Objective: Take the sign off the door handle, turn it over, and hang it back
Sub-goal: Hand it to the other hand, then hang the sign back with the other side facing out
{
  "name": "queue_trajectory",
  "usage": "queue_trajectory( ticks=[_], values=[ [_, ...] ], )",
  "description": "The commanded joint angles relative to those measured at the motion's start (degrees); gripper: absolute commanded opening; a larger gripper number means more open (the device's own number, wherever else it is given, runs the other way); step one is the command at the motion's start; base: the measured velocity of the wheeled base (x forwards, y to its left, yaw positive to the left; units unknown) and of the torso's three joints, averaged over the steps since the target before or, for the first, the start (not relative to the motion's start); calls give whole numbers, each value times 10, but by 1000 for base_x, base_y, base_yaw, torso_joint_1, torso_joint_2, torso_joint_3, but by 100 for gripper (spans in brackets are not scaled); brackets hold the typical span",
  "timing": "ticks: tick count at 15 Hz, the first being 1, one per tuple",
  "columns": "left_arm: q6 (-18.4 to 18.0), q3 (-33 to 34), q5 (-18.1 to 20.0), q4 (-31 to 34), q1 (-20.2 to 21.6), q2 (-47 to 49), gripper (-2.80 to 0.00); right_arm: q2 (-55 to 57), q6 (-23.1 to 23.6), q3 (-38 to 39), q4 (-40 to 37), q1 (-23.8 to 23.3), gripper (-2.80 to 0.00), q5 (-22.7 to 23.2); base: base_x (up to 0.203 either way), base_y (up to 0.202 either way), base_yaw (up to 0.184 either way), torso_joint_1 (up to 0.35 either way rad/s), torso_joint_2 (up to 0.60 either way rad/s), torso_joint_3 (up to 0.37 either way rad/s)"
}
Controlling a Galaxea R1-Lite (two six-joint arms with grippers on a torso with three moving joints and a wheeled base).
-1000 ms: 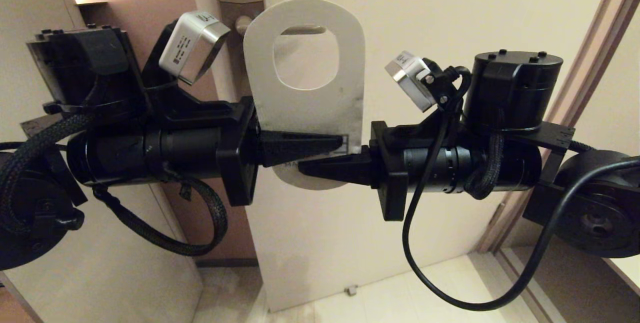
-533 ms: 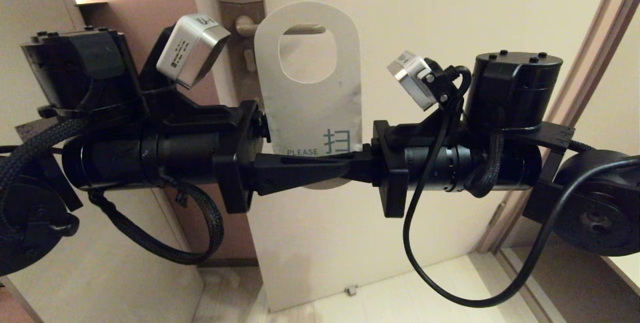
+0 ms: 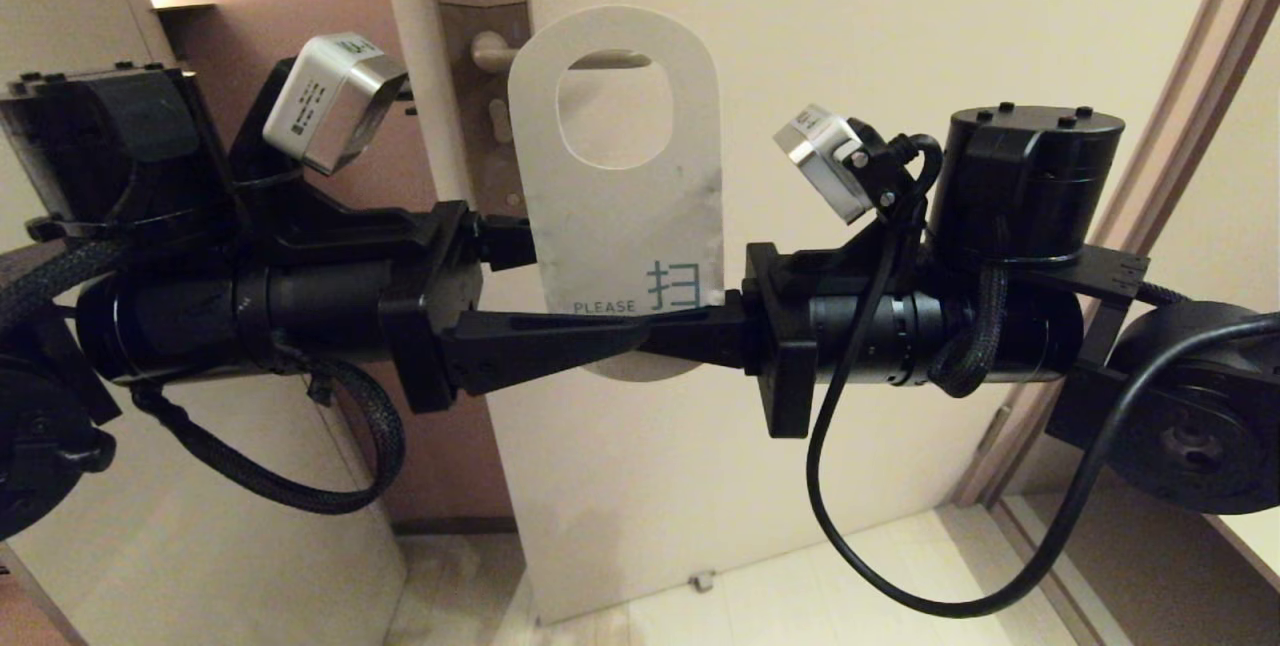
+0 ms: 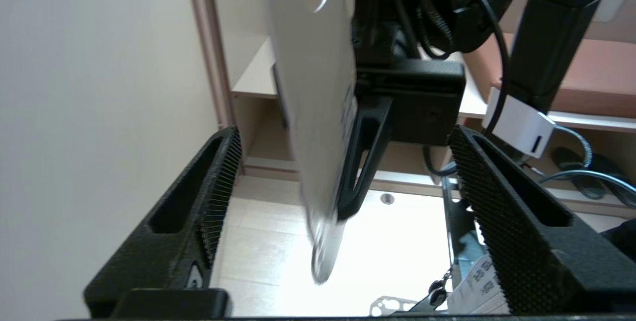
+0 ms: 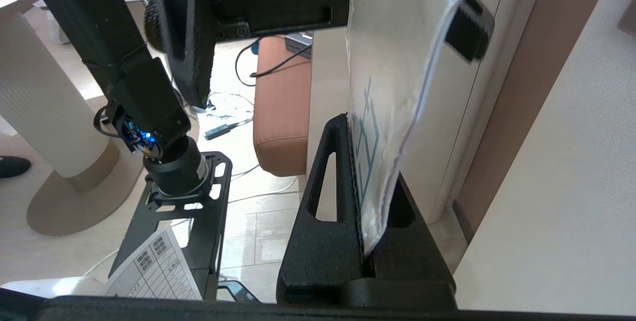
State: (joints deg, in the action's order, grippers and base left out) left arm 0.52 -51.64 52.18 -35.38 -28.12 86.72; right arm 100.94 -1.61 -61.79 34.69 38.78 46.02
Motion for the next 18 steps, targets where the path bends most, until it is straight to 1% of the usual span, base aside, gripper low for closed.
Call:
queue_trajectory(
  ticks=[1,5,7,10,13,16,17,18],
  values=[
    [0,7,3,-2,14,-12,0,0,0,-1,2,0,-280,3,0,0,0,0,0,0],
    [-1,23,4,-2,35,-32,0,-1,0,-1,2,-2,-280,2,0,0,0,0,0,0],
    [0,23,3,-1,41,-39,0,-1,1,-1,2,-9,-280,2,0,0,0,0,0,0],
    [-1,23,3,-1,62,-45,0,-3,1,-2,2,-16,-280,0,0,0,0,0,0,0],
    [0,27,4,-1,74,-55,0,-5,1,-3,3,-19,-280,-24,0,0,0,0,0,0],
    [-1,39,4,-1,86,-66,0,-7,1,-2,3,-26,-280,-27,0,0,0,0,0,0],
    [-1,44,4,-2,87,-70,-280,-8,1,-2,3,-27,-280,-27,0,0,0,0,0,0],
    [-1,47,4,-2,88,-76,-280,-10,1,-1,3,-27,-280,-27,0,0,0,0,0,0]
  ],
)
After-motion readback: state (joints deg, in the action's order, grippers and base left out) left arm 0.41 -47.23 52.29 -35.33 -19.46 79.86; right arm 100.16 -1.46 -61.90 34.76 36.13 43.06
